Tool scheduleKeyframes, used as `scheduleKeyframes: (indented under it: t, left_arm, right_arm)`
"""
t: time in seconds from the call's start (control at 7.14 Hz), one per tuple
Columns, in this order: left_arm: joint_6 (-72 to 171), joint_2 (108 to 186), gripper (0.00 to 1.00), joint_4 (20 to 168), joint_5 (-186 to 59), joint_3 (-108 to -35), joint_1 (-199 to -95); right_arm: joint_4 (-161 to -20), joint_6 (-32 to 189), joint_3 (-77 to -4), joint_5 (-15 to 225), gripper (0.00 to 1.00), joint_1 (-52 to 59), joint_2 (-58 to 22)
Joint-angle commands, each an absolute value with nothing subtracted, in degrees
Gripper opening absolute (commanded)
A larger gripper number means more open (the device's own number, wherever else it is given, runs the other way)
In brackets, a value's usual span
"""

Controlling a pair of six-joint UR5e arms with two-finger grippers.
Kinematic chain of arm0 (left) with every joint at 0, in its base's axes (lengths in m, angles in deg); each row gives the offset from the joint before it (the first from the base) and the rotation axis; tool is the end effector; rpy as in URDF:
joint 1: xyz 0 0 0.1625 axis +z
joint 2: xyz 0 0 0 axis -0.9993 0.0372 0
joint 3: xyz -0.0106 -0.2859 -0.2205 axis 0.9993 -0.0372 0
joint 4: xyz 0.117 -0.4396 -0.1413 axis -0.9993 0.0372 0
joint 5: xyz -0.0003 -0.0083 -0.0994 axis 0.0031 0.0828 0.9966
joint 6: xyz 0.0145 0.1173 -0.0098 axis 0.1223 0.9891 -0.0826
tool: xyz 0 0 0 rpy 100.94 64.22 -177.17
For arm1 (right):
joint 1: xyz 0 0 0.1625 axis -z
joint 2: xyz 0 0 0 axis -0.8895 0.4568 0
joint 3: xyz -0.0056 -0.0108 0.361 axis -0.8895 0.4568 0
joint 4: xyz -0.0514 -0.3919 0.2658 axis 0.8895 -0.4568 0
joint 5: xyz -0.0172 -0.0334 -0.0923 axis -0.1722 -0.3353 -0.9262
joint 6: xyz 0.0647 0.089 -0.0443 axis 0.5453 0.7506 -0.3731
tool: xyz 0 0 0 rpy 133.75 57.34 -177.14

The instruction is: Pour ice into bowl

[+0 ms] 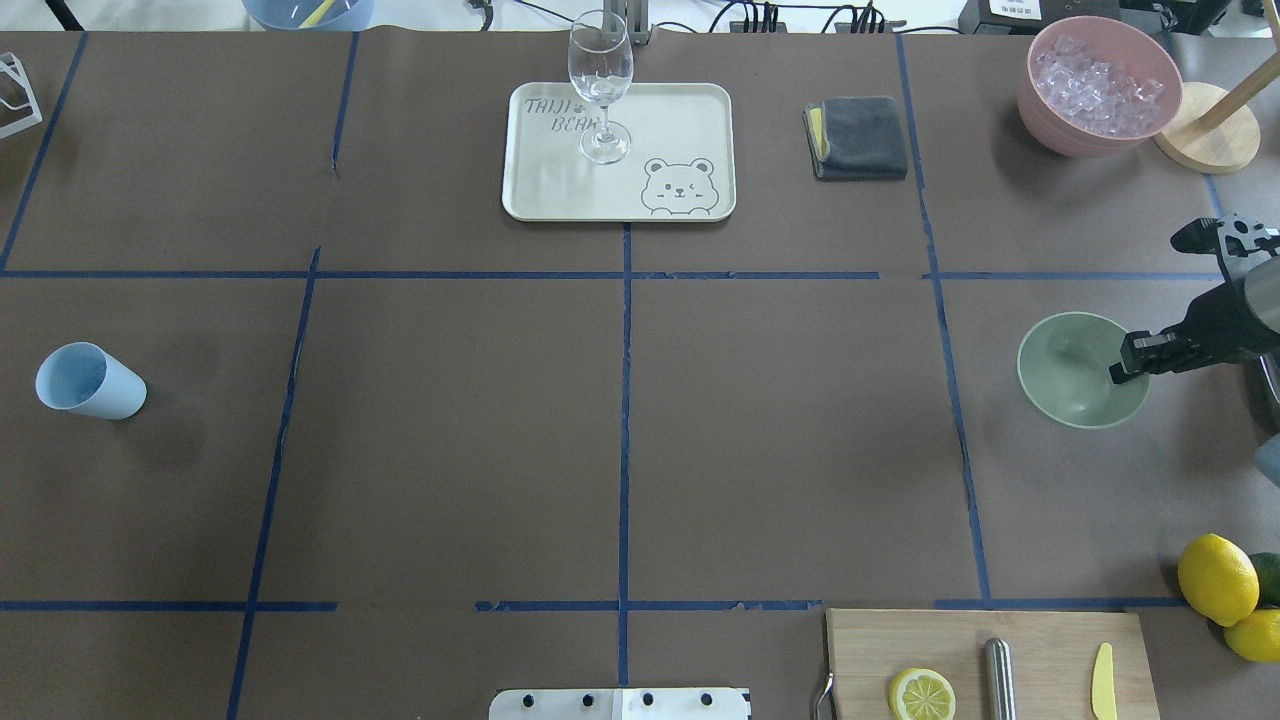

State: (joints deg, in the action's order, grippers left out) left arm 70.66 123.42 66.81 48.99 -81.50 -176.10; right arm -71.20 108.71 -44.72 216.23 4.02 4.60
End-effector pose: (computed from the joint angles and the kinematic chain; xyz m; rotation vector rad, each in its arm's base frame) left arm -0.0342 -0.5376 0.5409 0.1388 0.7647 0.1795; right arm -0.2521 -0.5132 0.4950 0.0022 -0.9615 0.0035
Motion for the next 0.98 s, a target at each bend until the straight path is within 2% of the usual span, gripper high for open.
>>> scheduleKeyframes:
  t: [0.0, 0.42, 0.84]
  left_arm:
    - [70.73, 123.58, 1.0, 66.89, 48.93, -81.54, -176.11]
    - [70.82, 123.67, 1.0, 66.98, 48.93, -82.58, -176.11]
    - [70.82, 123.75, 1.0, 67.07, 48.85, -84.79, -176.02]
  right_arm:
    - [-71.14, 126.71, -48.36, 216.56, 0.0, 8.81, -3.56]
    - [-71.66, 150.1, -47.59, 204.69, 0.0, 25.3, -20.24]
    - [-72.11, 163.67, -37.69, 189.71, 0.0, 36.69, -35.38]
